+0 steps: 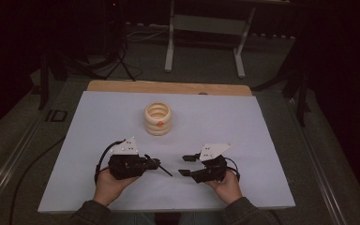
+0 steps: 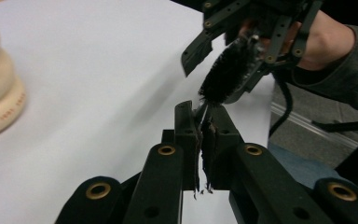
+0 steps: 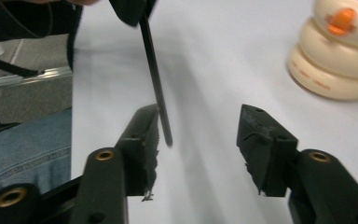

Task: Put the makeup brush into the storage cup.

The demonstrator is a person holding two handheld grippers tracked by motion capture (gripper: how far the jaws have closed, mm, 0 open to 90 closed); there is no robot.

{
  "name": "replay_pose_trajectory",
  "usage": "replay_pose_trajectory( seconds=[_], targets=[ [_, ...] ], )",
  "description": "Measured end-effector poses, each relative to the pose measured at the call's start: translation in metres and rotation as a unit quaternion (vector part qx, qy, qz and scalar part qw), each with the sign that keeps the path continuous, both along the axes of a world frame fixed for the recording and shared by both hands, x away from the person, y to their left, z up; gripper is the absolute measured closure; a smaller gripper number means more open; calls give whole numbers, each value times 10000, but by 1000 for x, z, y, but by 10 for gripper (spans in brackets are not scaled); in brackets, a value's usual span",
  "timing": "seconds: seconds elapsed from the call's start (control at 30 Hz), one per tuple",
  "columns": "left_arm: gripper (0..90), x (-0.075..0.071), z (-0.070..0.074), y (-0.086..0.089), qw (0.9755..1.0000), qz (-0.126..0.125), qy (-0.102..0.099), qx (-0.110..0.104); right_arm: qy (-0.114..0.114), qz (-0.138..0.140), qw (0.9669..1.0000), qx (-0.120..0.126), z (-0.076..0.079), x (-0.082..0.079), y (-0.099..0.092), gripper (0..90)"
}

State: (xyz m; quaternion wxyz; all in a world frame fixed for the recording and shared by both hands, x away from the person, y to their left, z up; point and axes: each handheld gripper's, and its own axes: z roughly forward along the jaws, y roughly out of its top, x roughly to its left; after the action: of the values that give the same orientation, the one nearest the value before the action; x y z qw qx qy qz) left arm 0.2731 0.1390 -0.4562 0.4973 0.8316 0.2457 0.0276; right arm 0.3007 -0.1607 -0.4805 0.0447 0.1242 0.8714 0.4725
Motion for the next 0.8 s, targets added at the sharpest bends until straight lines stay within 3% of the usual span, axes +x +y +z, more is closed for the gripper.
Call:
replay_pose_trajectory(
  seconds=[0.27, 0.8],
  targets=[
    [857, 15, 9, -6, 9996, 124, 67, 245, 112, -430, 9990, -29, -5, 4, -23, 379],
    [857, 36, 30, -4, 9983, 223, 98, 528, 158, -778, 9968, -22, -6, 4, -51, 307]
  ],
)
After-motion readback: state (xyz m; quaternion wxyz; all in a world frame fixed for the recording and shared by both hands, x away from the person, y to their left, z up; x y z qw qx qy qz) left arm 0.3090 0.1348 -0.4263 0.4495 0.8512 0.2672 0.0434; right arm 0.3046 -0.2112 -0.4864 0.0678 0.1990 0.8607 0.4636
